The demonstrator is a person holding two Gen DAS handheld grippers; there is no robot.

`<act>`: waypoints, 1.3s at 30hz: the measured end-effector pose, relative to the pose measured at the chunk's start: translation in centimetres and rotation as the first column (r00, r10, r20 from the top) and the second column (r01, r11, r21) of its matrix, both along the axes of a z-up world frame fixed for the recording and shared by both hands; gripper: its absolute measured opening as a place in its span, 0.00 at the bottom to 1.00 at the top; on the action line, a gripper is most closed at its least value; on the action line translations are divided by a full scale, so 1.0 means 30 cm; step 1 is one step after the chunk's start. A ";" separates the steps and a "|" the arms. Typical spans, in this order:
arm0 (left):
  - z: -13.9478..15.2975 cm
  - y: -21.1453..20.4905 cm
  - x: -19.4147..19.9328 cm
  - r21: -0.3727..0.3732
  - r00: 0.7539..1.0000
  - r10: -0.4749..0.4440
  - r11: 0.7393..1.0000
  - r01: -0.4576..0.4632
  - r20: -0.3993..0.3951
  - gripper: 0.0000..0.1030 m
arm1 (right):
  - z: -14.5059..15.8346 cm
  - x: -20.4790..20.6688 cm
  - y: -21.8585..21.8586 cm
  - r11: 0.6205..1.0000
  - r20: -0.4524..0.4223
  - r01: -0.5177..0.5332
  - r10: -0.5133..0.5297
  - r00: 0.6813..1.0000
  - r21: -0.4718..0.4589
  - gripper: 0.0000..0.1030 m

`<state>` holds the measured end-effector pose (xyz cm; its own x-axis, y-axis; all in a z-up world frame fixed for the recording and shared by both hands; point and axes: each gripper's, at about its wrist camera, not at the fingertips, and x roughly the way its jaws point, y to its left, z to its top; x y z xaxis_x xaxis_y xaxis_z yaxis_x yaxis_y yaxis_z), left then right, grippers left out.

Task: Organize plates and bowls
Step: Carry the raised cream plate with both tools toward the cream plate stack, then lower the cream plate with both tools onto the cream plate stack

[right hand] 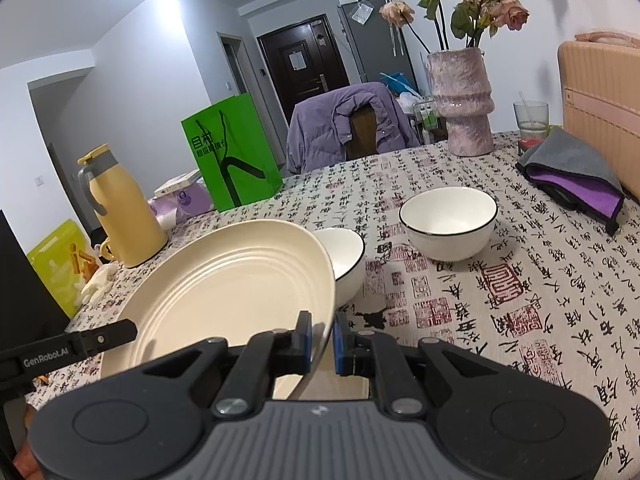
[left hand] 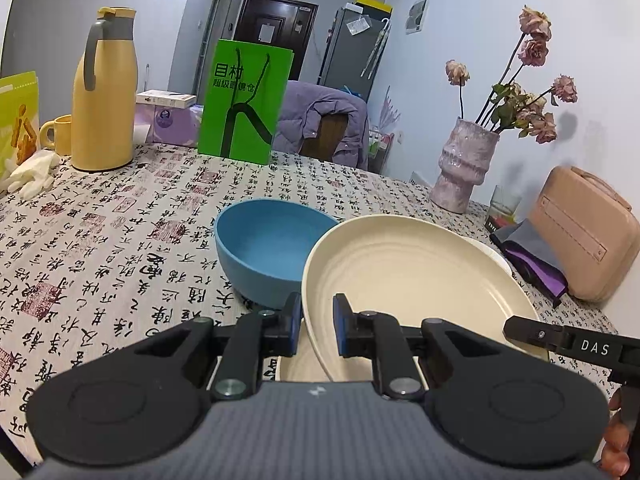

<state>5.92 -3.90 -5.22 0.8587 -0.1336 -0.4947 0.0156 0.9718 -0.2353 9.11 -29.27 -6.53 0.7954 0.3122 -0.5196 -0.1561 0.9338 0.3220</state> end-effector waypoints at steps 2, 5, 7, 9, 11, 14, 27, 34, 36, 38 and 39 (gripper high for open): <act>-0.007 0.000 -0.001 0.003 1.000 0.000 1.000 0.000 -0.004 0.16 | -0.006 0.002 0.002 1.000 -0.006 -0.001 0.001 1.000 -0.001 0.10; -0.017 0.000 -0.001 0.004 1.000 -0.001 1.000 0.001 -0.012 0.16 | -0.016 0.002 0.003 1.000 -0.014 -0.002 0.002 1.000 -0.003 0.10; -0.024 -0.001 0.000 0.005 1.000 -0.001 1.000 0.001 -0.018 0.16 | -0.022 0.002 0.002 1.000 -0.019 -0.003 0.003 1.000 -0.003 0.10; -0.031 -0.001 0.001 0.005 1.000 -0.001 1.000 0.001 -0.025 0.16 | -0.026 0.002 0.003 1.000 -0.023 -0.004 0.004 1.000 -0.004 0.10; -0.038 -0.002 0.001 0.008 1.000 -0.002 1.000 0.002 -0.030 0.16 | -0.032 0.002 0.003 1.000 -0.027 -0.005 0.005 1.000 -0.005 0.10; -0.050 -0.004 0.002 0.012 0.999 -0.004 1.000 0.004 -0.039 0.16 | -0.041 0.003 0.002 1.000 -0.034 -0.006 0.006 0.999 -0.008 0.10; -0.093 -0.030 0.006 0.070 0.997 -0.003 0.998 0.008 -0.080 0.16 | -0.079 0.001 0.023 0.998 -0.057 -0.016 0.012 0.998 -0.064 0.10; -0.112 -0.040 -0.001 0.099 0.995 -0.007 0.995 0.017 -0.101 0.16 | -0.091 -0.006 0.036 0.994 -0.062 -0.019 0.013 0.998 -0.103 0.11; -0.113 -0.046 -0.002 0.111 0.994 -0.005 0.994 0.017 -0.106 0.16 | -0.092 -0.009 0.040 0.993 -0.061 -0.019 0.013 0.998 -0.114 0.11; -0.113 -0.052 -0.005 0.120 0.994 -0.006 0.993 0.019 -0.107 0.16 | -0.091 -0.012 0.044 0.992 -0.059 -0.018 0.010 0.998 -0.127 0.12; -0.112 -0.053 -0.007 0.123 0.994 -0.006 0.992 0.020 -0.107 0.16 | -0.092 -0.012 0.046 0.991 -0.059 -0.017 0.009 0.998 -0.133 0.12</act>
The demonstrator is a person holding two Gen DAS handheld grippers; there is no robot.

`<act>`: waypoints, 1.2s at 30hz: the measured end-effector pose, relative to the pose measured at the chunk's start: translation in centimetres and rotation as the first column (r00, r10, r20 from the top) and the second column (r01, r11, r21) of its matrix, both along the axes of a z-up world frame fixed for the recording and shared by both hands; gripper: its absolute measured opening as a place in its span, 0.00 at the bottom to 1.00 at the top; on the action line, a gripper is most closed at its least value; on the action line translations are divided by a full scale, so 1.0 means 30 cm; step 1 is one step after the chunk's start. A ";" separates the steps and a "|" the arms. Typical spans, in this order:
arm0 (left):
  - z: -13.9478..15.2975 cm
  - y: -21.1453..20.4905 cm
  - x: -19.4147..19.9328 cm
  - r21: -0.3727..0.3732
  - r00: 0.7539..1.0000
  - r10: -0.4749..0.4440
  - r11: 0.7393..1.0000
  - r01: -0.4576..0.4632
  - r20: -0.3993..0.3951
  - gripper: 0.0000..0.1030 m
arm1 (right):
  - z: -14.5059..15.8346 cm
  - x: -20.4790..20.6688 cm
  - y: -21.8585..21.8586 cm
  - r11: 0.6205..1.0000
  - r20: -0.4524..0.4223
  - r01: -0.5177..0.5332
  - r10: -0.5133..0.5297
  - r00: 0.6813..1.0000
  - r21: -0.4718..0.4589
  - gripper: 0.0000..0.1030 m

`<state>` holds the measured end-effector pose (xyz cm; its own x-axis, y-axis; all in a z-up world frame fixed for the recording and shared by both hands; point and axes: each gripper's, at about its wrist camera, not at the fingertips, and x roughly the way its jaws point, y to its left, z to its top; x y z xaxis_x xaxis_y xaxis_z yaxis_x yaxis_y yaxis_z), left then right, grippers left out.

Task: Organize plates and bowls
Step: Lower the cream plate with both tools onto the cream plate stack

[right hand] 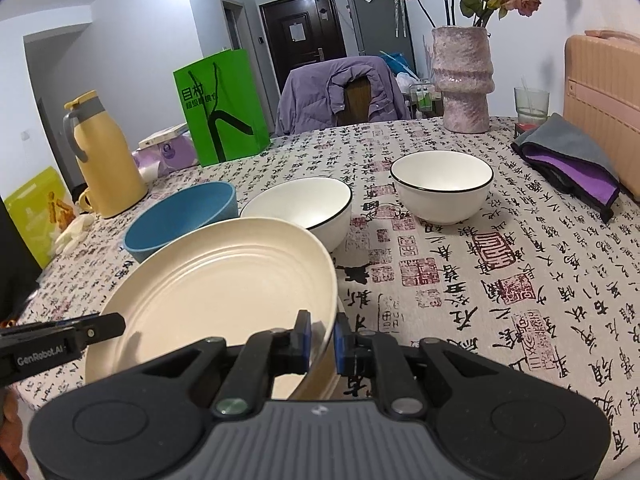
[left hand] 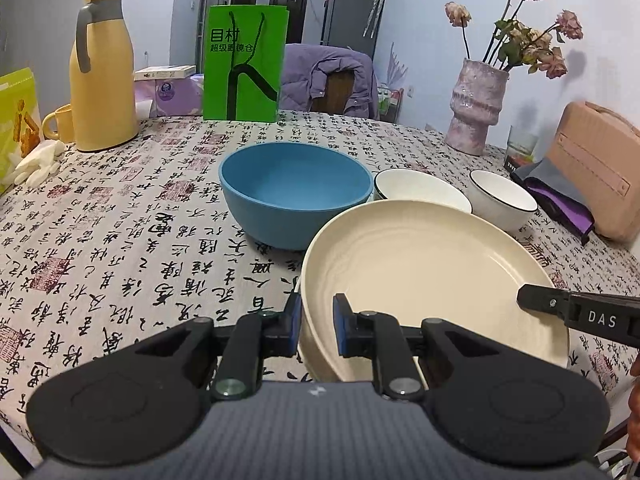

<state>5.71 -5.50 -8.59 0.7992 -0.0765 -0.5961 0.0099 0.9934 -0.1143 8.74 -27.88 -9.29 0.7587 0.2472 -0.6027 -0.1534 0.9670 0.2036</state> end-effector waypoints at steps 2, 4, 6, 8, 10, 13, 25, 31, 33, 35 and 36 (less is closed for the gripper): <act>0.000 -0.004 -0.003 0.010 1.000 0.001 1.000 -0.001 -0.001 0.16 | -0.003 -0.002 0.004 1.000 0.000 0.000 0.000 1.000 -0.009 0.12; 0.000 -0.009 -0.001 0.022 1.000 0.002 1.000 -0.002 -0.004 0.16 | -0.007 -0.003 0.008 1.000 0.000 -0.001 0.001 1.000 -0.017 0.12; -0.004 -0.015 0.001 0.030 1.000 0.003 1.000 -0.003 -0.013 0.16 | -0.013 -0.002 0.012 1.000 -0.003 0.000 0.000 1.000 -0.028 0.12; -0.010 -0.018 0.006 0.038 1.000 0.004 0.999 -0.003 -0.022 0.16 | -0.018 -0.002 0.015 0.999 -0.004 0.000 -0.001 1.000 -0.038 0.12; -0.014 -0.021 0.010 0.042 1.000 0.005 0.999 -0.003 -0.026 0.16 | -0.019 -0.003 0.020 0.999 -0.001 0.001 -0.001 1.000 -0.047 0.12; -0.020 -0.022 0.013 0.047 1.000 0.004 0.999 -0.003 -0.029 0.16 | -0.023 -0.002 0.029 0.998 0.002 0.000 0.000 1.000 -0.066 0.13; -0.035 -0.044 0.011 0.107 1.000 0.004 0.994 -0.003 -0.009 0.16 | -0.057 -0.012 0.083 0.980 0.040 -0.009 0.017 0.999 -0.200 0.14; -0.050 -0.058 0.010 0.148 1.000 0.004 0.989 -0.006 0.016 0.16 | -0.073 -0.024 0.103 0.969 0.070 -0.007 0.025 0.997 -0.247 0.14; -0.057 -0.062 0.008 0.160 1.000 0.002 0.987 -0.006 0.027 0.16 | -0.076 -0.026 0.104 0.968 0.076 -0.006 0.026 0.997 -0.250 0.14; -0.065 -0.064 0.007 0.171 0.999 0.000 0.985 -0.006 0.036 0.16 | -0.079 -0.027 0.106 0.967 0.083 -0.005 0.027 0.996 -0.255 0.14; -0.069 -0.066 0.007 0.175 0.999 -0.001 0.985 -0.006 0.040 0.16 | -0.081 -0.027 0.104 0.966 0.087 -0.006 0.029 0.996 -0.257 0.14</act>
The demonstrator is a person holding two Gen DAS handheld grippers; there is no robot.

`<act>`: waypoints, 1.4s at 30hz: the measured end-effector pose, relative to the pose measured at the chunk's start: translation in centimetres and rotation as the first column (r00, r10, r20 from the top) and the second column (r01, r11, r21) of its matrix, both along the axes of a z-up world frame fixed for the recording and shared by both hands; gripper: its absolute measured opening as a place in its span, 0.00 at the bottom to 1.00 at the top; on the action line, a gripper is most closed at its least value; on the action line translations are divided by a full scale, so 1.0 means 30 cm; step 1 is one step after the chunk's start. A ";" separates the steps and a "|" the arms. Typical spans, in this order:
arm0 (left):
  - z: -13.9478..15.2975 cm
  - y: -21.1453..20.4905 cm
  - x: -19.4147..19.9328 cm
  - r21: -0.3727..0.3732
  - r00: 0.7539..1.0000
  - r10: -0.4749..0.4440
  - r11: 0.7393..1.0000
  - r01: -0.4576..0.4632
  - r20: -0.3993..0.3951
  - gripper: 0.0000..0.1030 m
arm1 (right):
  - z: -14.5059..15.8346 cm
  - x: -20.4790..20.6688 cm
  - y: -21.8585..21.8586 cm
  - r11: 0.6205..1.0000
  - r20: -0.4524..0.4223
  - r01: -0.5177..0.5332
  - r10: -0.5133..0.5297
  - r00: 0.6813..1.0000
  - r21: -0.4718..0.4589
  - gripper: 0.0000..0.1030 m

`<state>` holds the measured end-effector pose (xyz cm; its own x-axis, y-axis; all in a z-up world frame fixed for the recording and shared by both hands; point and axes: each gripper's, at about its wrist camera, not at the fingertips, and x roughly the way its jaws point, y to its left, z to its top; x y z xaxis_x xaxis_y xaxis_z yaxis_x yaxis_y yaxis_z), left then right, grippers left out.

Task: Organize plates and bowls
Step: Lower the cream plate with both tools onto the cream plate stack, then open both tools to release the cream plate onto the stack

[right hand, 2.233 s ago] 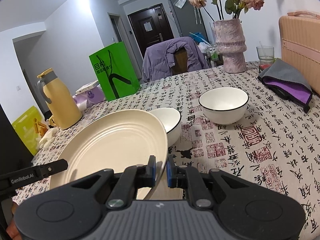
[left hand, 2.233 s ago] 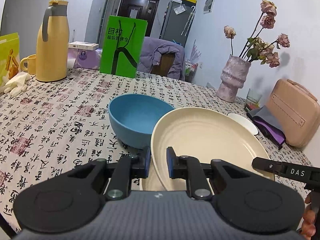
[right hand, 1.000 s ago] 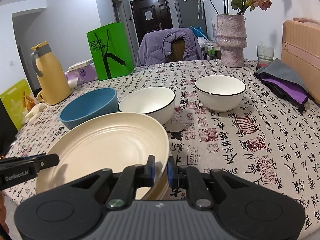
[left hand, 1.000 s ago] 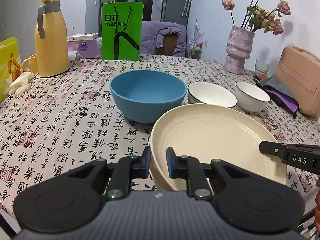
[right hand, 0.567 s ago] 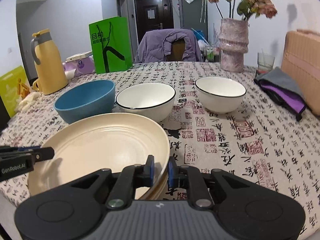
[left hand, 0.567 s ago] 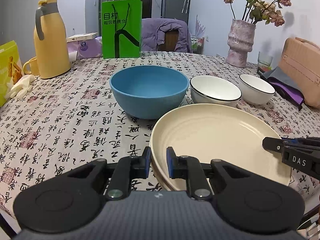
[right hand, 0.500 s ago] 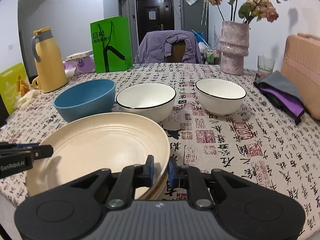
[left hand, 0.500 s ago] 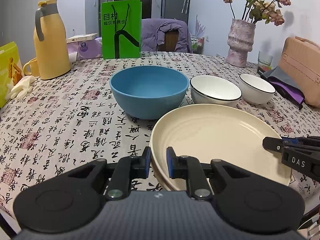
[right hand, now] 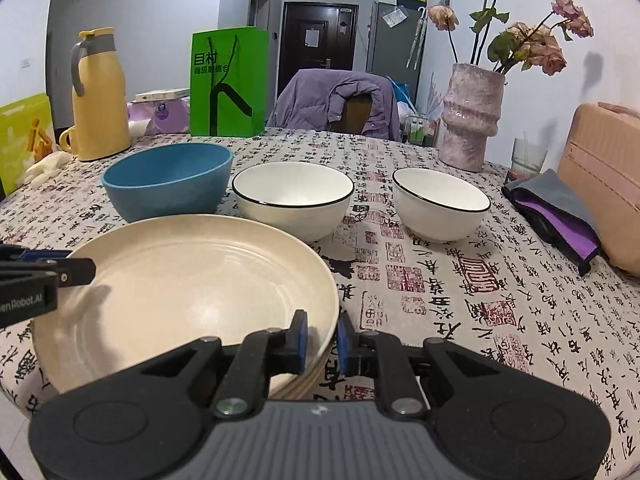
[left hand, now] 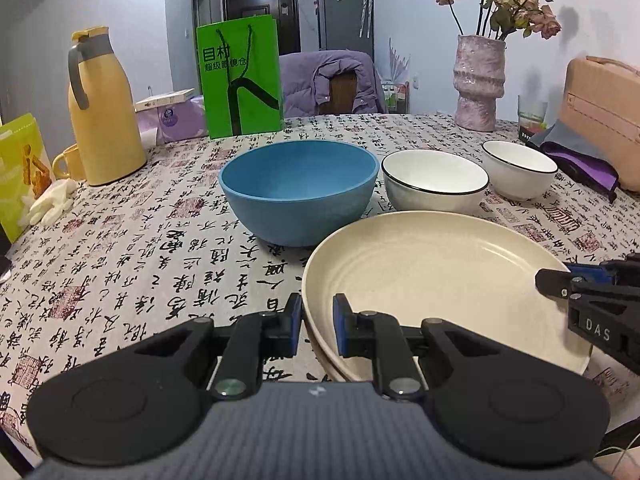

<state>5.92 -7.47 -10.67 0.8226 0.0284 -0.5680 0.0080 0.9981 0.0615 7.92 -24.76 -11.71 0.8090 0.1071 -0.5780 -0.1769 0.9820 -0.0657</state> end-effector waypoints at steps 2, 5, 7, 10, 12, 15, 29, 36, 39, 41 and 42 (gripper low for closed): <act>-0.009 0.000 -0.001 0.005 1.000 -0.001 1.000 0.001 0.009 0.16 | -0.004 -0.006 0.003 1.000 0.010 -0.002 0.002 1.000 -0.006 0.14; -0.022 -0.005 -0.010 0.020 1.000 -0.005 1.000 0.005 0.031 0.17 | -0.008 -0.013 0.002 1.000 0.021 -0.004 0.004 1.000 -0.005 0.14; -0.034 -0.013 -0.017 0.034 0.999 -0.009 0.999 0.007 0.042 0.16 | -0.010 -0.017 0.001 1.000 0.028 -0.005 0.005 1.000 -0.002 0.14; -0.045 -0.026 -0.025 0.061 0.998 -0.011 0.998 0.007 0.065 0.16 | -0.013 -0.021 -0.001 1.000 0.039 -0.007 0.006 0.999 0.004 0.14; -0.051 -0.029 -0.028 0.067 0.997 -0.011 0.998 0.006 0.076 0.16 | -0.014 -0.023 -0.002 1.000 0.047 -0.006 0.006 0.999 0.006 0.15; -0.059 -0.037 -0.034 0.086 0.996 -0.013 0.996 0.005 0.092 0.17 | -0.018 -0.026 -0.001 1.000 0.061 -0.007 0.007 0.998 0.001 0.15; -0.033 0.007 -0.035 0.020 0.995 0.002 1.000 -0.004 0.103 0.41 | -0.002 -0.031 -0.058 0.992 0.065 -0.028 0.020 0.998 0.125 0.20; 0.009 0.071 -0.050 -0.061 0.991 0.032 0.998 -0.024 0.130 0.70 | 0.030 -0.056 -0.067 0.980 0.097 -0.091 0.075 0.993 0.175 0.71; 0.030 0.091 -0.063 -0.074 0.987 0.043 0.997 -0.032 0.157 0.92 | 0.032 -0.051 -0.061 0.981 0.094 -0.091 0.076 0.993 0.170 0.83; 0.040 0.103 -0.068 -0.085 0.984 0.047 0.996 -0.033 0.171 1.00 | 0.032 -0.046 -0.060 0.982 0.088 -0.087 0.073 0.993 0.168 0.85; 0.044 0.110 -0.069 -0.091 0.983 0.053 0.995 -0.038 0.174 1.00 | 0.032 -0.043 -0.060 0.982 0.085 -0.086 0.073 0.994 0.170 0.92</act>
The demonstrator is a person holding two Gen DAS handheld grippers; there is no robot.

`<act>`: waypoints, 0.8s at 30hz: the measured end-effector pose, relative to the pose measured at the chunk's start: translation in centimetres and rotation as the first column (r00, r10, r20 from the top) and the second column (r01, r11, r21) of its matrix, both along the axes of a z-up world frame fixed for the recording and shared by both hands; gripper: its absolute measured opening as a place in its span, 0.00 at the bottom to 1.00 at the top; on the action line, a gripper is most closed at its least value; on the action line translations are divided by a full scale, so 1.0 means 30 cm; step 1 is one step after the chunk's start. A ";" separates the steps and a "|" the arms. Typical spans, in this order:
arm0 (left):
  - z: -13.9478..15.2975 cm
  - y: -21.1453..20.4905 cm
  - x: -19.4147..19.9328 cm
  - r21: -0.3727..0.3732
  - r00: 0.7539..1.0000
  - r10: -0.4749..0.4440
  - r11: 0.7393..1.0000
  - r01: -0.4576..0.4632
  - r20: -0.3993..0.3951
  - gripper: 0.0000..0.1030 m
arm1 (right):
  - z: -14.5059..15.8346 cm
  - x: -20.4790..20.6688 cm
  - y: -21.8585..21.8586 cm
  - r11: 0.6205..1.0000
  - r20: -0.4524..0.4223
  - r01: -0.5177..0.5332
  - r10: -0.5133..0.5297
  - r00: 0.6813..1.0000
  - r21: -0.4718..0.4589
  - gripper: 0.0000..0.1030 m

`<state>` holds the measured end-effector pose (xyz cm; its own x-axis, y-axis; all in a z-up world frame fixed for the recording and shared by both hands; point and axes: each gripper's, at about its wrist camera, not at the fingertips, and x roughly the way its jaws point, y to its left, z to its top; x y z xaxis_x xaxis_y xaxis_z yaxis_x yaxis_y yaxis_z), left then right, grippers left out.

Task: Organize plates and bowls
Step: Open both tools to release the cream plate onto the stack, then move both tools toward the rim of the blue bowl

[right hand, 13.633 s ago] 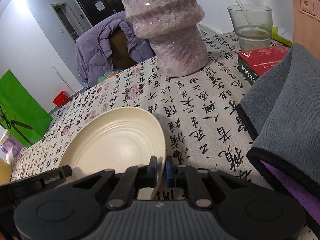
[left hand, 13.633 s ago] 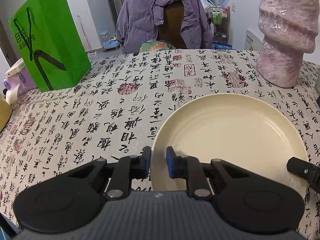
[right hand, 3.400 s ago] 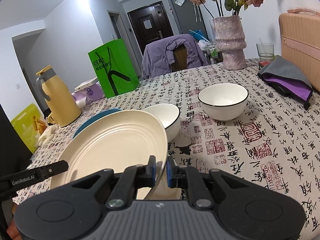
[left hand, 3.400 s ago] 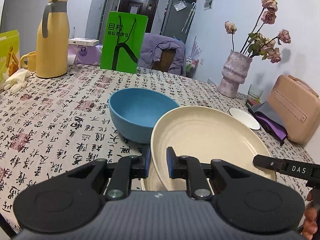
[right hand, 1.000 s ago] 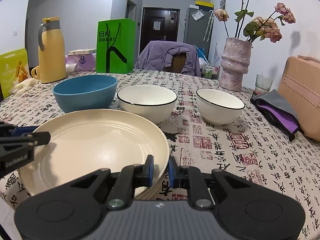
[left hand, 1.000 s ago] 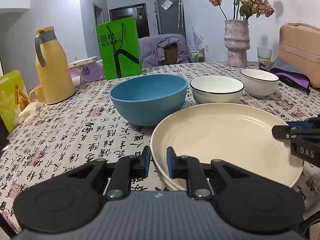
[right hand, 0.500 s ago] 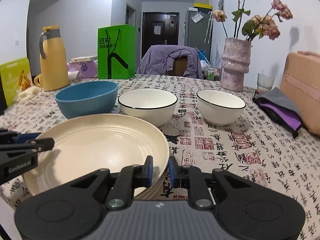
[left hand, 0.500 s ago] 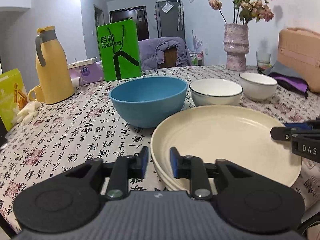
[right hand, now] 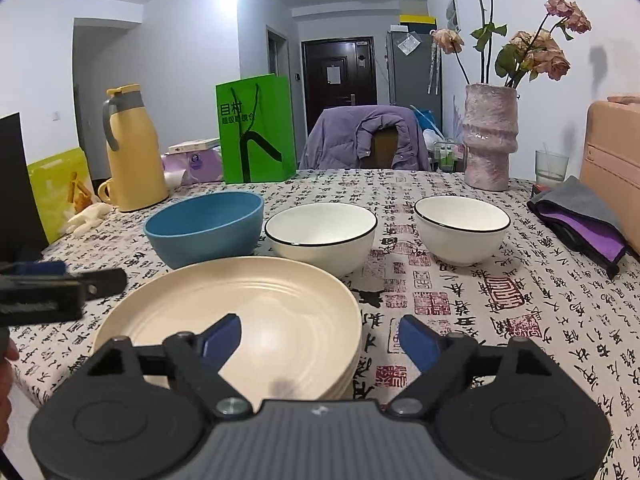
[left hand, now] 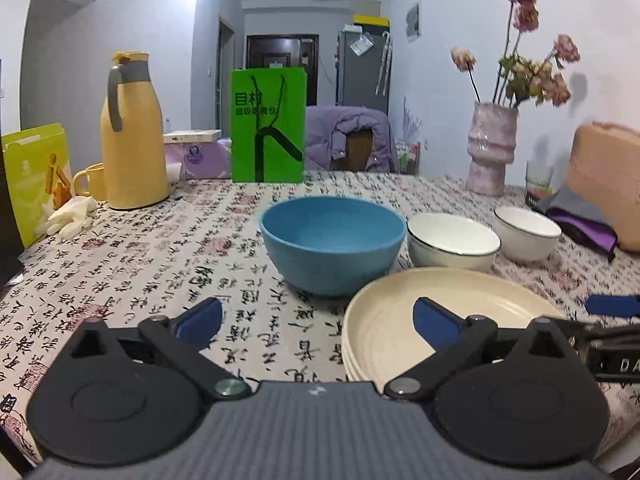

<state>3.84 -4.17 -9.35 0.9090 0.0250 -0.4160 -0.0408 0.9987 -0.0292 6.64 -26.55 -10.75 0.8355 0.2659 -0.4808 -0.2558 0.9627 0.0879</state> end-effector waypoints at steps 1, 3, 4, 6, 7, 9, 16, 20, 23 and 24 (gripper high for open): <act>0.002 0.006 0.000 -0.005 1.000 0.004 1.000 -0.004 -0.002 1.00 | 0.001 0.001 -0.001 1.000 -0.001 -0.001 0.001 1.000 0.006 0.99; 0.005 0.018 0.003 -0.015 1.000 0.012 1.000 -0.012 -0.012 1.00 | 0.006 0.003 -0.006 1.000 -0.002 -0.008 0.008 1.000 0.021 1.00; 0.008 0.024 0.004 -0.021 1.000 0.013 1.000 -0.014 -0.016 1.00 | 0.011 0.005 -0.007 1.000 -0.001 -0.010 0.010 1.000 0.024 1.00; 0.013 0.038 0.004 -0.035 1.000 0.019 0.999 -0.020 -0.019 1.00 | 0.019 0.006 -0.005 1.000 0.003 -0.010 0.010 1.000 0.024 1.00; 0.016 0.044 0.002 -0.042 1.000 0.021 0.999 -0.022 -0.018 1.00 | 0.023 0.008 -0.004 1.000 0.005 -0.012 0.012 1.000 0.026 1.00; 0.021 0.053 -0.001 -0.052 1.000 0.024 0.998 -0.025 -0.012 1.00 | 0.027 0.015 -0.003 0.999 0.003 -0.015 0.015 1.000 0.032 1.00; 0.036 0.084 0.003 -0.060 0.999 0.040 0.997 -0.041 -0.007 1.00 | 0.049 0.035 0.020 0.999 0.009 -0.030 0.030 1.000 0.030 1.00; 0.046 0.106 0.002 -0.075 0.999 0.048 0.996 -0.048 0.001 1.00 | 0.065 0.046 0.038 0.999 0.018 -0.045 0.045 0.999 0.019 1.00; 0.058 0.123 0.003 -0.082 0.998 0.054 0.995 -0.053 0.013 1.00 | 0.077 0.057 0.056 0.998 0.026 -0.055 0.055 0.998 0.004 1.00; 0.064 0.130 0.005 -0.085 0.998 0.056 0.995 -0.054 0.017 1.00 | 0.082 0.062 0.060 0.998 0.028 -0.059 0.059 0.998 0.002 1.00</act>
